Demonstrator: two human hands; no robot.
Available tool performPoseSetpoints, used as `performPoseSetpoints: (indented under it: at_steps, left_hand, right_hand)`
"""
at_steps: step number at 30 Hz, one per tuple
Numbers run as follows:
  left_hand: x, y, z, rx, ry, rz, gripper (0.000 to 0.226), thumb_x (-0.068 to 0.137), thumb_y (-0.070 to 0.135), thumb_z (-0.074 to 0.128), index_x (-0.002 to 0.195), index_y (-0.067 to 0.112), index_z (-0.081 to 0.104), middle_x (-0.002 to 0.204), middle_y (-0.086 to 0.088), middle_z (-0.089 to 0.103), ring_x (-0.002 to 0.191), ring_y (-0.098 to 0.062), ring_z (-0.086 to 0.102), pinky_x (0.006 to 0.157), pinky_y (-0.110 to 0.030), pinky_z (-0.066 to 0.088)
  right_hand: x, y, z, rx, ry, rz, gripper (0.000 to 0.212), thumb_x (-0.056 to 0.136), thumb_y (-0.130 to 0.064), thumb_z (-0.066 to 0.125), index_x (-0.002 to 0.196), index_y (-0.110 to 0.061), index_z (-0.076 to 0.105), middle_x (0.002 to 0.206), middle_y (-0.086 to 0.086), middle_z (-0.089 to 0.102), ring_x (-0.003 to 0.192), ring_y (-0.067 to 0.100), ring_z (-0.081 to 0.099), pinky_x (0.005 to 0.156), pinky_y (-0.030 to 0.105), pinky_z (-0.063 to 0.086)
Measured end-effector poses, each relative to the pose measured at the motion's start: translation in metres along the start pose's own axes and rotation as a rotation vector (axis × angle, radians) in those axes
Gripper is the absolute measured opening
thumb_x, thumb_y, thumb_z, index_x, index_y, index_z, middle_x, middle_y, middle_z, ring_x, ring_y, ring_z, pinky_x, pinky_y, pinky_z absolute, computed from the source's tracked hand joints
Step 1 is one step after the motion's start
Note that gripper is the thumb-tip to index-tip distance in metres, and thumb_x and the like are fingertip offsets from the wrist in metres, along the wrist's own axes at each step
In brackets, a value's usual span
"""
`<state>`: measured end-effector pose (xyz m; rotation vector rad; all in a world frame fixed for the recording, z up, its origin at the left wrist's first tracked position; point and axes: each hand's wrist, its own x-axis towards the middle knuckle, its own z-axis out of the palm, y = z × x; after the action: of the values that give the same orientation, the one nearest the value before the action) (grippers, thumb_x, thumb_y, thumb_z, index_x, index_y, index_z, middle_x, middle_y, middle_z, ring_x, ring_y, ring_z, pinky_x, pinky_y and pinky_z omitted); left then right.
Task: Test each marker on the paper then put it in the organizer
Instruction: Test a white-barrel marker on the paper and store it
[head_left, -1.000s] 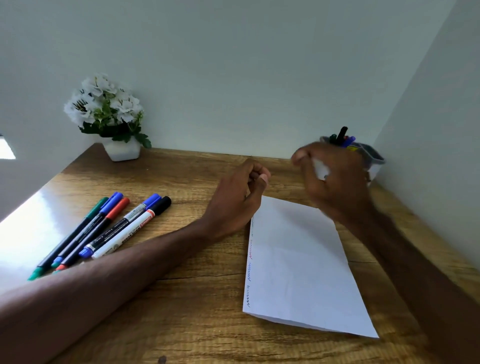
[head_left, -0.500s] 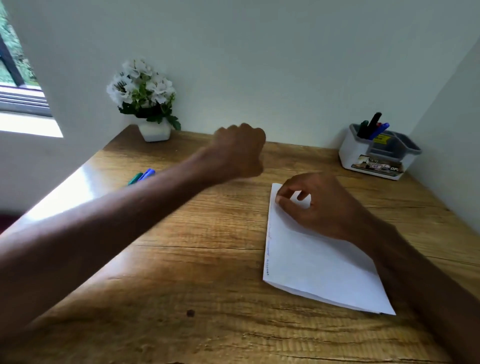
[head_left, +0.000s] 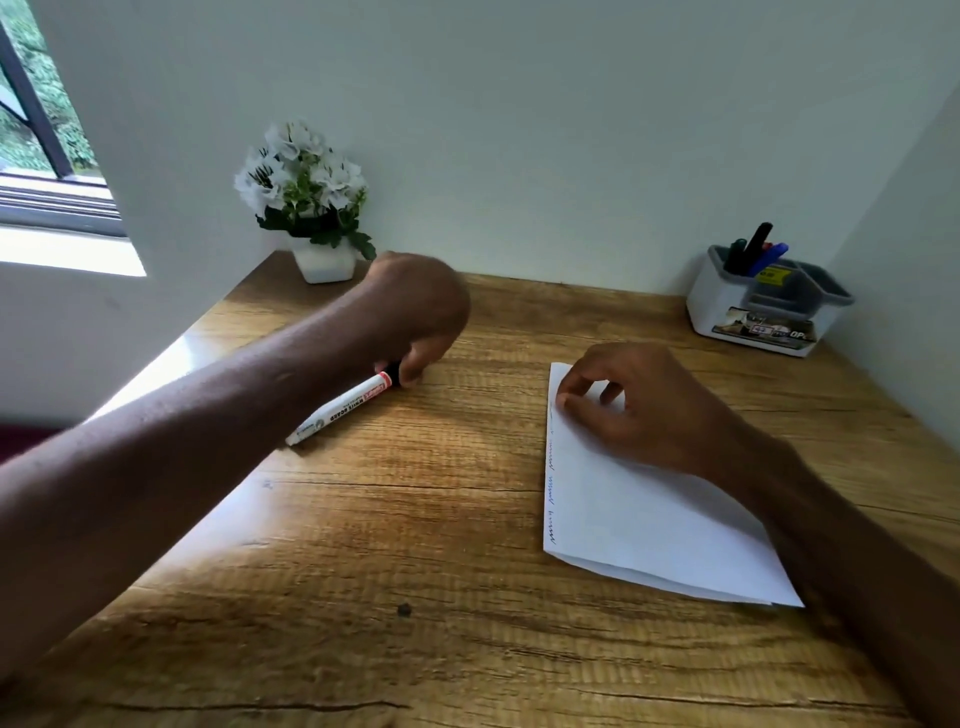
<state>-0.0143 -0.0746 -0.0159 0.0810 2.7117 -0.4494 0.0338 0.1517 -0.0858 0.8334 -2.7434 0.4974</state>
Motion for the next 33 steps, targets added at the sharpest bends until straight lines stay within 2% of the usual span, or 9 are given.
performPoseSetpoints:
  at_steps: [4,7,11,18,22,25,28,31,33]
  left_hand:
    - [0.010,-0.009,-0.003,-0.123,-0.163,0.077,0.027,0.093,0.028,0.072,0.108,0.006,0.073,0.094,-0.005,0.076,0.073,-0.016,0.065,0.071,-0.027,0.052]
    - [0.012,-0.012,-0.010,-0.369,-0.134,0.171,0.024,0.093,0.028,0.064,0.089,0.007,0.076,0.067,-0.002,0.070,0.053,-0.014,0.056,0.050,-0.023,0.039]
    - [0.018,-0.002,-0.011,-0.688,0.089,0.300,0.035,0.096,0.029,0.049,0.074,0.010,0.068,0.051,0.003,0.058,0.040,-0.010,0.043,0.047,-0.025,0.035]
    - [0.020,0.017,-0.003,-0.875,-0.052,0.426,0.029,0.104,0.025,0.051,0.082,0.012,0.064,0.062,0.002,0.054,0.053,-0.011,0.045,0.052,-0.022,0.040]
    - [0.013,0.018,-0.007,-1.090,-0.093,0.586,0.029,0.099,0.034,0.065,0.089,0.009,0.075,0.071,0.001,0.065,0.059,-0.008,0.054,0.058,-0.021,0.047]
    - [0.009,0.017,-0.009,-1.202,-0.065,0.650,0.028,0.095,0.030,0.071,0.100,0.003,0.078,0.086,-0.009,0.073,0.065,-0.009,0.057,0.060,-0.020,0.047]
    - [0.009,0.017,-0.008,-1.305,0.019,0.699,0.027,0.090,0.025,0.076,0.102,0.002,0.079,0.103,-0.019,0.077,0.074,-0.011,0.059,0.064,-0.019,0.049]
    - [0.009,0.020,-0.007,-1.346,0.130,0.728,0.024,0.085,0.028,0.082,0.097,0.008,0.081,0.089,-0.011,0.077,0.075,-0.013,0.061,0.071,-0.021,0.054]
    - [0.008,0.024,-0.004,-1.350,0.175,0.759,0.027,0.084,0.027,0.083,0.100,0.005,0.080,0.094,-0.015,0.078,0.077,-0.013,0.066,0.077,-0.023,0.057]
  right_hand:
    - [0.000,0.000,0.000,-0.011,-0.012,-0.014,0.011,0.093,-0.024,0.070,0.096,-0.021,0.080,0.094,-0.010,0.075,0.083,0.005,0.064,0.070,0.017,0.050]
    - [0.001,-0.001,-0.001,-0.008,-0.018,-0.023,0.011,0.093,-0.024,0.070,0.097,-0.021,0.080,0.095,-0.009,0.075,0.083,0.006,0.065,0.070,0.020,0.051]
    - [0.001,-0.002,-0.002,0.003,-0.025,-0.005,0.012,0.093,-0.025,0.070,0.098,-0.021,0.080,0.097,-0.009,0.075,0.085,0.006,0.064,0.073,0.020,0.050]
    - [0.001,-0.003,-0.003,0.003,-0.028,0.002,0.012,0.093,-0.023,0.070,0.098,-0.021,0.080,0.097,-0.009,0.075,0.087,0.005,0.065,0.072,0.022,0.052]
    - [-0.001,-0.004,-0.009,0.091,0.135,0.013,0.014,0.094,-0.011,0.069,0.100,-0.017,0.081,0.092,-0.009,0.078,0.088,-0.005,0.066,0.069,0.014,0.054]
    - [0.000,-0.008,-0.021,0.460,0.236,0.176,0.023,0.104,-0.017,0.057,0.103,-0.008,0.079,0.086,0.000,0.080,0.076,0.009,0.076,0.067,0.024,0.061]
    - [-0.001,-0.012,-0.035,0.793,0.151,0.295,0.038,0.107,-0.029,0.045,0.106,-0.003,0.073,0.089,0.012,0.079,0.076,0.031,0.077,0.063,0.038,0.061]
    - [-0.002,-0.008,-0.034,0.686,0.126,0.216,0.020,0.102,-0.024,0.056,0.106,-0.016,0.074,0.084,0.008,0.077,0.069,0.026,0.074,0.058,0.037,0.061]
    - [-0.002,-0.003,-0.031,0.551,0.153,0.156,0.017,0.102,-0.017,0.058,0.103,-0.022,0.074,0.077,0.003,0.074,0.063,0.017,0.069,0.055,0.034,0.059]
